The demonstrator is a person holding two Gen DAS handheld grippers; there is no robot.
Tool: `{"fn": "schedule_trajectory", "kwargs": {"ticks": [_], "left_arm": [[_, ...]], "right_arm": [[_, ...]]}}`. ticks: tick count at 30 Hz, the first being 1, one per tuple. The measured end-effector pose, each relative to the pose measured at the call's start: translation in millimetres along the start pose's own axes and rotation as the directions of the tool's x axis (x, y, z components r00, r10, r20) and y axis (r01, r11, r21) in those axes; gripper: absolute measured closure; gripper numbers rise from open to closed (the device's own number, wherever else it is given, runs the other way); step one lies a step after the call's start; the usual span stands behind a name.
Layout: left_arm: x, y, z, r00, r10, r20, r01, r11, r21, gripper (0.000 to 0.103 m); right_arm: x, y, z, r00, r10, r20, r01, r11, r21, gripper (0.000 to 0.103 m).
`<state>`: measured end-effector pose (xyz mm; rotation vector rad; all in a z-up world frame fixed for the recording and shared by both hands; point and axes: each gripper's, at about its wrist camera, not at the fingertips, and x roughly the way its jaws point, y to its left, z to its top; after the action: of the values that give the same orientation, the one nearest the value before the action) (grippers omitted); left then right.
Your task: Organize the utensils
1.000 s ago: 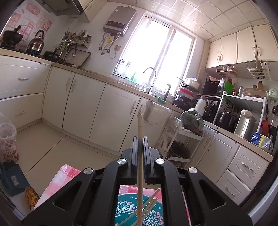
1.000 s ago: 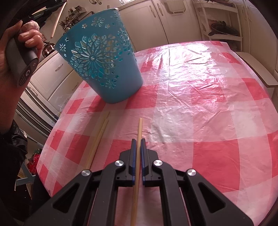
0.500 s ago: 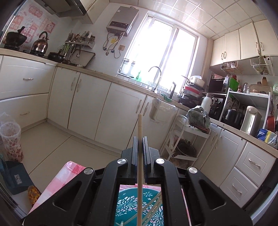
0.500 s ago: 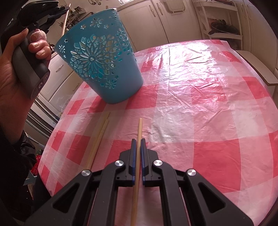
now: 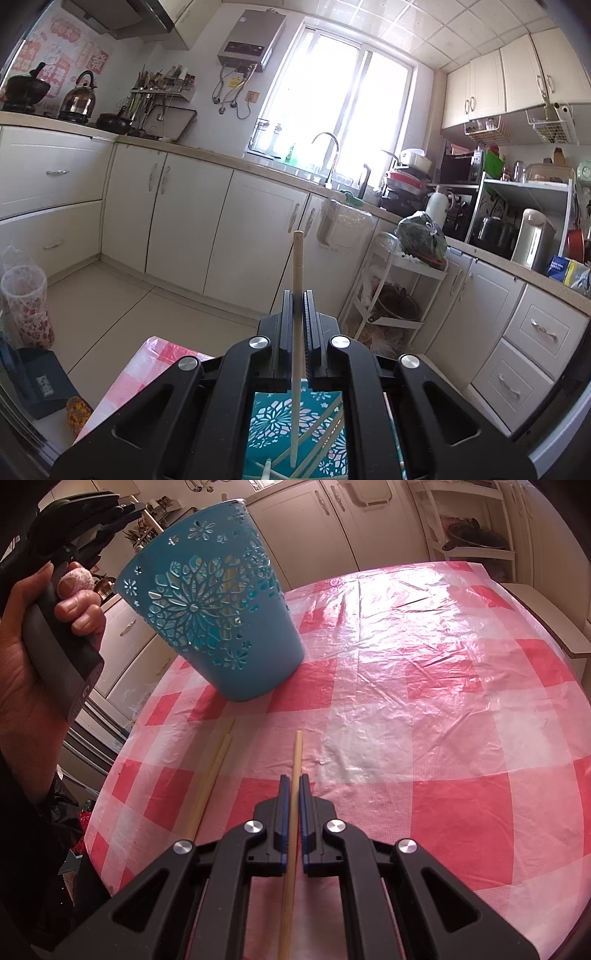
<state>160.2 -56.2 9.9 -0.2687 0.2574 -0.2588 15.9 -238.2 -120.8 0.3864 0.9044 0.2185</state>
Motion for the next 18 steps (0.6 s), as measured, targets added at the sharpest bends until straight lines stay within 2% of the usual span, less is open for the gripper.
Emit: {"fn": "schedule_trajectory", "kwargs": {"ticks": [5,7,9,11,15,18], "left_arm": [[0,-12,-16,0.996,0.026,-0.086,-0.016,0.994,0.11,0.097],[-4,-15,-19,0.993,0.025,-0.112,-0.009,0.991,0.137,0.09],[-16,-14,-19,0.993,0.048,-0.11,-0.031,0.988,0.154,0.067],[-38,-9,-18,0.995,0.077,-0.071,-0.065,0.985,0.158,0.052],[-84,10,-17,0.992,0.119,-0.043,-0.112,0.984,0.141,0.036],[-113,34,-32,0.985,0.16,-0.066,-0.152,0.982,0.112,0.023]], "right_arm": [[0,0,0,1.0,-0.002,0.001,0.002,1.0,0.0,0.097],[0,1,0,1.0,-0.006,0.001,0.006,1.0,-0.003,0.097],[0,1,0,1.0,-0.01,0.001,0.01,1.0,-0.005,0.097],[0,2,0,1.0,-0.013,0.001,0.013,1.0,-0.008,0.097],[-1,4,-1,1.0,-0.017,-0.005,0.017,1.0,-0.021,0.095],[-3,12,-5,0.999,-0.048,-0.002,0.047,0.996,-0.074,0.091]]}}
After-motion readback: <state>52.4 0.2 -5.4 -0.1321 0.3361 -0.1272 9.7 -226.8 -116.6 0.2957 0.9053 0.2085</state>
